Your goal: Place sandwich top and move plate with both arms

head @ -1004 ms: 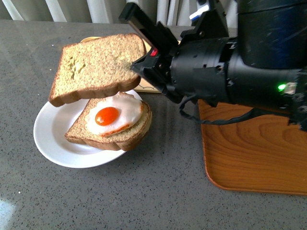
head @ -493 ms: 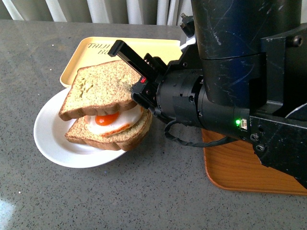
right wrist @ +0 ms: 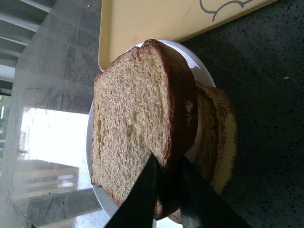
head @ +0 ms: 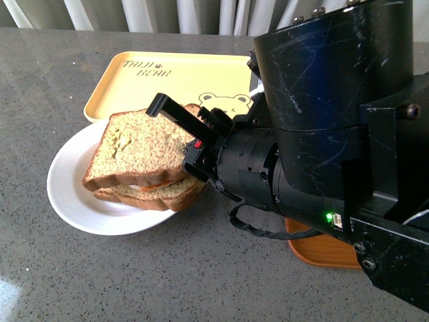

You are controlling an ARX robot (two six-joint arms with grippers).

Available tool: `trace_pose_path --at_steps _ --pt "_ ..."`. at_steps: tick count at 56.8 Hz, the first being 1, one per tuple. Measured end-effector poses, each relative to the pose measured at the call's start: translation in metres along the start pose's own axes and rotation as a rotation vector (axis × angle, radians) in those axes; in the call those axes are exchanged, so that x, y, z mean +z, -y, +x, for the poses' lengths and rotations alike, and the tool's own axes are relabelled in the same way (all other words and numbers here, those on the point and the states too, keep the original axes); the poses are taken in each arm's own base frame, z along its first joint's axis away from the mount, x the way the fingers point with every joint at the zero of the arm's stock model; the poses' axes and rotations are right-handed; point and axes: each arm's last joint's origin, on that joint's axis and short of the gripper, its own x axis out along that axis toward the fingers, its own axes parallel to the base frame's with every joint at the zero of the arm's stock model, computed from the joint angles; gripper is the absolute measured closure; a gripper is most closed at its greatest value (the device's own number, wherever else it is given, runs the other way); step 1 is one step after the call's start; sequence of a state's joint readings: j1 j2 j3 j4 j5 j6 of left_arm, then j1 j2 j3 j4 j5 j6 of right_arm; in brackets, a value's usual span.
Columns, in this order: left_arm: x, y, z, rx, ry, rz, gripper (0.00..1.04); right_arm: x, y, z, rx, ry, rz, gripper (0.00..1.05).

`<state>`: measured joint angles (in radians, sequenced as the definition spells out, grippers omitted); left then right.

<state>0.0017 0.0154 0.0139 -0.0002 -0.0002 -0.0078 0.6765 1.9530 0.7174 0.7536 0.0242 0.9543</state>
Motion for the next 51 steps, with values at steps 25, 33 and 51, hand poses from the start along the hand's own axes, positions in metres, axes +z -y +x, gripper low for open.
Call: trace_pose_path --at_steps 25,33,51 --pt "0.0 0.0 0.0 0.0 0.0 0.0 0.09 0.015 -0.005 -0.027 0.054 0.021 0.004 0.15" --pt "0.0 0.0 0.0 0.0 0.0 0.0 0.09 0.035 -0.006 -0.053 0.089 0.03 -0.018 0.09" --pt "0.0 0.0 0.0 -0.001 0.0 0.0 0.09 0.063 0.033 -0.122 -0.228 0.658 -0.496 0.34"
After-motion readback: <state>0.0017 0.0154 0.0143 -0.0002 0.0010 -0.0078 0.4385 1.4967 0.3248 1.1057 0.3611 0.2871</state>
